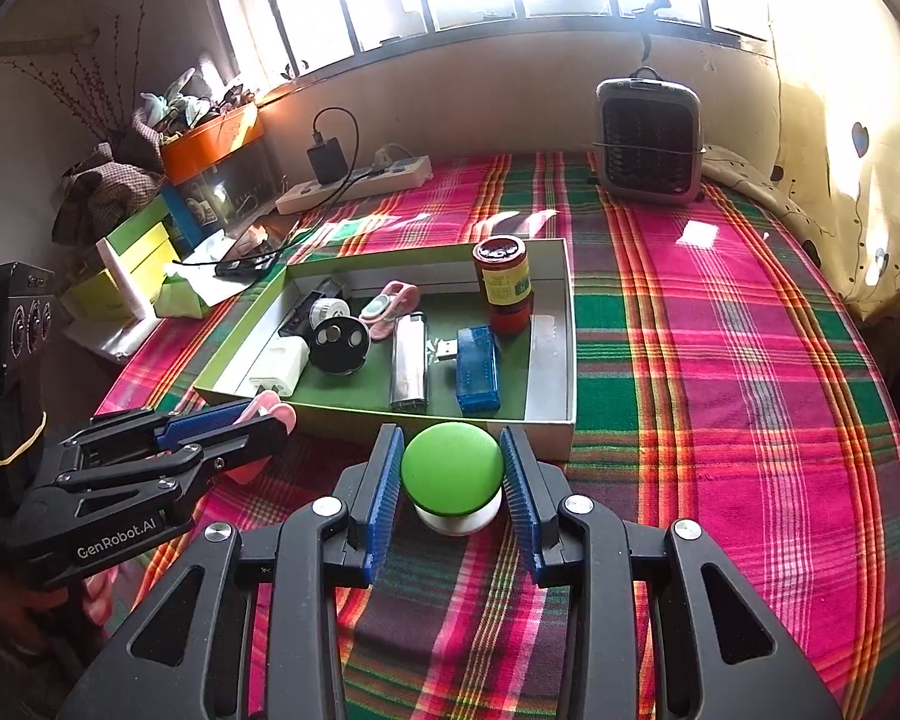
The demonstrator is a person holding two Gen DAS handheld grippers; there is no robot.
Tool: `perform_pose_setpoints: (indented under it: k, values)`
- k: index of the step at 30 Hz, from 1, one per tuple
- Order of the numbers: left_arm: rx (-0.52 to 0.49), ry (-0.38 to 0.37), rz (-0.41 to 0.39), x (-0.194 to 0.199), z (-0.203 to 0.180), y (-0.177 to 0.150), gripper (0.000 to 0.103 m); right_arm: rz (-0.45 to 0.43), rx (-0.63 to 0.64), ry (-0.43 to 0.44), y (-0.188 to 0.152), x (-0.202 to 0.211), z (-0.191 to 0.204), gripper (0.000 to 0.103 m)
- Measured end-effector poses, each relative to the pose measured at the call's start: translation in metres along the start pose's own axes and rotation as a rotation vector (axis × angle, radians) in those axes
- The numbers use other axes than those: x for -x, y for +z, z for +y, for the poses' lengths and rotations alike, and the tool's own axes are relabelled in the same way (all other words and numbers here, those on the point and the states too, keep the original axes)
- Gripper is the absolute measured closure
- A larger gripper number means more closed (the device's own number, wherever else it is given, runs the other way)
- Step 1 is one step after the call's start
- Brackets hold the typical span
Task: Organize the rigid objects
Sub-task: 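Carry the pink hook into the box with left tool while right tool carries the knob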
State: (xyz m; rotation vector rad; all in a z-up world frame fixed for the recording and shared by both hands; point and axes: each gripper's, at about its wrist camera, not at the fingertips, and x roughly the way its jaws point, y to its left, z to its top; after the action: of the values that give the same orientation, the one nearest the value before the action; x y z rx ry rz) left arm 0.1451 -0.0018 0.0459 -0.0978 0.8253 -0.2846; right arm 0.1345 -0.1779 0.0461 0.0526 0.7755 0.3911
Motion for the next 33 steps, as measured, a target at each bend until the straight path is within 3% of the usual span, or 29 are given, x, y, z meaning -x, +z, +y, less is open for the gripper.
perform_pose_setpoints:
  k: [10, 23, 33]
  values:
    - [0.024, 0.025, -0.043, 0.006, 0.026, 0.032, 0.080, -0.013, 0.002, 0.067, 0.026, -0.013, 0.010, 0.068]
    - [0.030, 0.008, -0.043, -0.010, 0.040, 0.060, 0.080, 0.073, -0.073, 0.217, 0.044, -0.065, 0.013, 0.068]
    - [0.036, -0.020, -0.016, -0.032, 0.045, 0.076, 0.080, 0.127, -0.025, 0.213, 0.043, -0.089, 0.024, 0.068]
